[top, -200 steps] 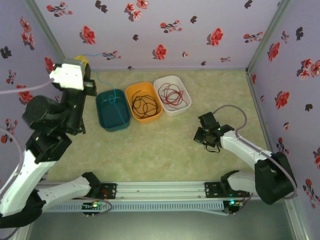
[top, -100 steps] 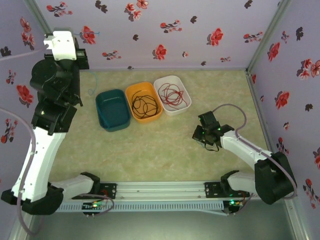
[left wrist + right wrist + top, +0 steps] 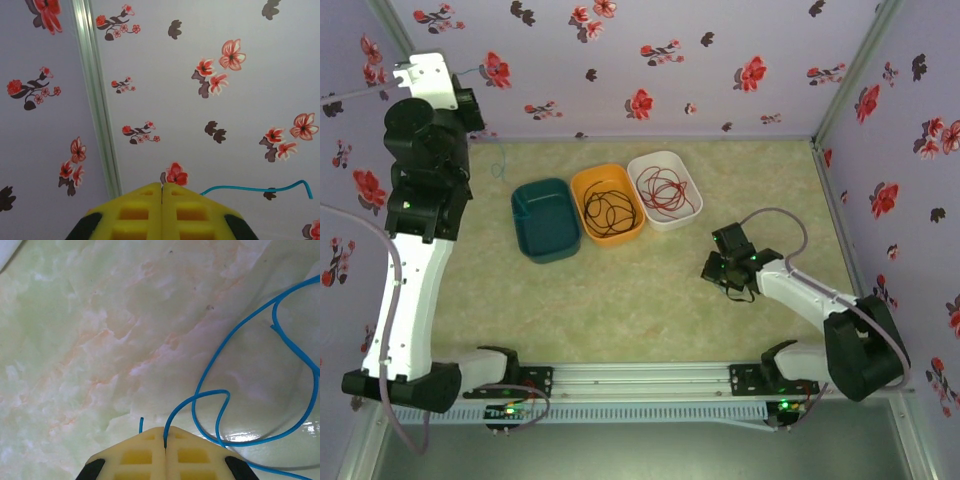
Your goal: Untangle the cables
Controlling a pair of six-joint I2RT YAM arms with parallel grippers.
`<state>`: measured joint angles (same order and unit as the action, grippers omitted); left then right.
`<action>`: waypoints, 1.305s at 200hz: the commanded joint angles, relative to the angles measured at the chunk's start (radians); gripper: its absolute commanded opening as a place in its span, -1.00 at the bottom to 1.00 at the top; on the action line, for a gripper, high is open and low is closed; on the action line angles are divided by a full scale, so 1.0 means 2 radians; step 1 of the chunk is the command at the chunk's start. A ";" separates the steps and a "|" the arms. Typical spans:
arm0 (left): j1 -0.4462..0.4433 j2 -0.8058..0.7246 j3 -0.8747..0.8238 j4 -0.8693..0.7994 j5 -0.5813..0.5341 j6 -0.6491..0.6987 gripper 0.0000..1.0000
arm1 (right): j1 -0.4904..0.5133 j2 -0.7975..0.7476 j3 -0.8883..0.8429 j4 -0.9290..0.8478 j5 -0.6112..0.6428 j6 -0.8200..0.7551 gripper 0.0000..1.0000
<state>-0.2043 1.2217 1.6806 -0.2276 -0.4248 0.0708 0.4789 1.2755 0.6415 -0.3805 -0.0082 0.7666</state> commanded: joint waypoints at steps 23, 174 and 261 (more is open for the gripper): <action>0.016 0.024 0.023 -0.017 0.028 -0.027 -1.00 | 0.007 0.014 0.010 0.012 0.000 0.007 -1.00; 0.016 0.002 -0.203 -0.025 0.071 -0.205 -1.00 | 0.048 -0.061 0.081 -0.057 0.047 -0.022 -1.00; 0.007 0.052 -0.277 -0.127 0.071 -0.225 -1.00 | 0.049 -0.133 0.152 -0.107 0.089 -0.073 -1.00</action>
<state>-0.1799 1.2846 1.1534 -0.3908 -0.2863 -0.3653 0.5705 1.0348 0.8902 -0.5354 0.1158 0.6762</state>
